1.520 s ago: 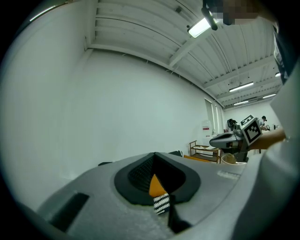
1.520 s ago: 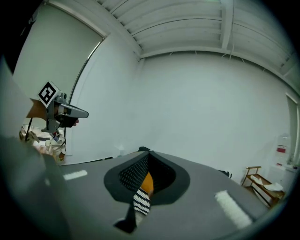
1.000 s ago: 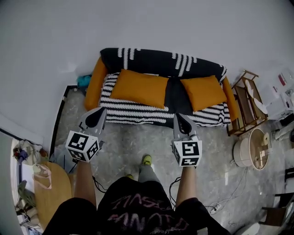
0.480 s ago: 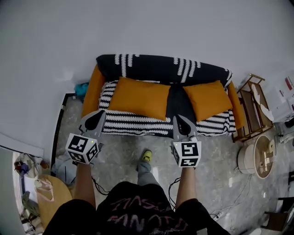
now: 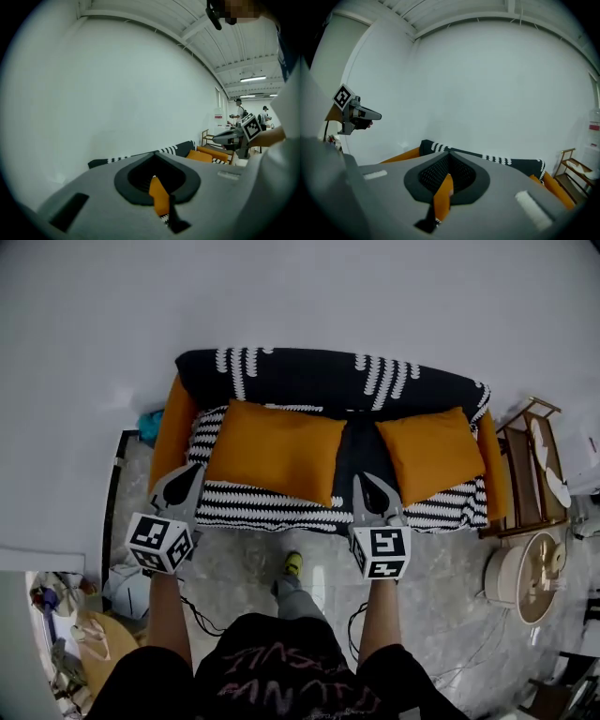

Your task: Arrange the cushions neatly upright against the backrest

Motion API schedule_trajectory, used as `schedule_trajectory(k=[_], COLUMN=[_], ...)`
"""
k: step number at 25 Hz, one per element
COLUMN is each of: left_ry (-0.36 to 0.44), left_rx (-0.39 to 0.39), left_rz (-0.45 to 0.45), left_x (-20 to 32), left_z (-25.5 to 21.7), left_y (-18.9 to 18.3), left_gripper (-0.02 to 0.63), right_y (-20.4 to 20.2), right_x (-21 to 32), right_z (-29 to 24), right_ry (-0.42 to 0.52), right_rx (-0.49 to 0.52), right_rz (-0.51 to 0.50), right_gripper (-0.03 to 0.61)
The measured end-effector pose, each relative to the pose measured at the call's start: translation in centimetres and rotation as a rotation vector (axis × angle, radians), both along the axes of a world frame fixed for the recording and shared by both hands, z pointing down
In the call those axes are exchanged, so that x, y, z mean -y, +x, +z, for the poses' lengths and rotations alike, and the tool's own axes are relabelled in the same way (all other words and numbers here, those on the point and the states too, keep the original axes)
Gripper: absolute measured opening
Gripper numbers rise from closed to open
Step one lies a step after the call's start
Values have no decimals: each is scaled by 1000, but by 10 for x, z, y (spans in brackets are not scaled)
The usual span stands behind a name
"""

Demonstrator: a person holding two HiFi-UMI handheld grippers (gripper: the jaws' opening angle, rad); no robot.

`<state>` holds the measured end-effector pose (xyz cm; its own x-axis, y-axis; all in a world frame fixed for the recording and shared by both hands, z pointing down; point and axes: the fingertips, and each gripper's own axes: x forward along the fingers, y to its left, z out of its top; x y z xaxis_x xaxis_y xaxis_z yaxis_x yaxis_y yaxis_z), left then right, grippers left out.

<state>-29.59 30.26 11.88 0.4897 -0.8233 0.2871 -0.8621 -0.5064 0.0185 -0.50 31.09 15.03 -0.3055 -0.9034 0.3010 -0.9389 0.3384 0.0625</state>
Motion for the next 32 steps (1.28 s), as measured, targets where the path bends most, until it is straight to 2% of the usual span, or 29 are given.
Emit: schedule_trajectory(k=[5,10,16,21,27,32], left_ry=[-27,-51,-73,-91,-133,-156], left_rx=[34,67,59,68,40,55], left_rz=[-21,-35,-58,-37,-36,-38], left_x=[60,90,116,132,154,173], left_z=[6,15,30,43,70,96], left_y=[19,27,23,21,7,-9], left_gripper=[6,6,6,6,6,6], right_y=[24,29,30,27,18,9], right_x=[66,101,120,132,146,161], right_z=[13,24,40,54,73,98], right_ry=[-33,-61,-100,-142,-183,-214], right_rx=[11,29,33,26,0,-4], right_rz=[-19,-40,-39,-23,-8,18], right_gripper=[11,11,11,11,11,11])
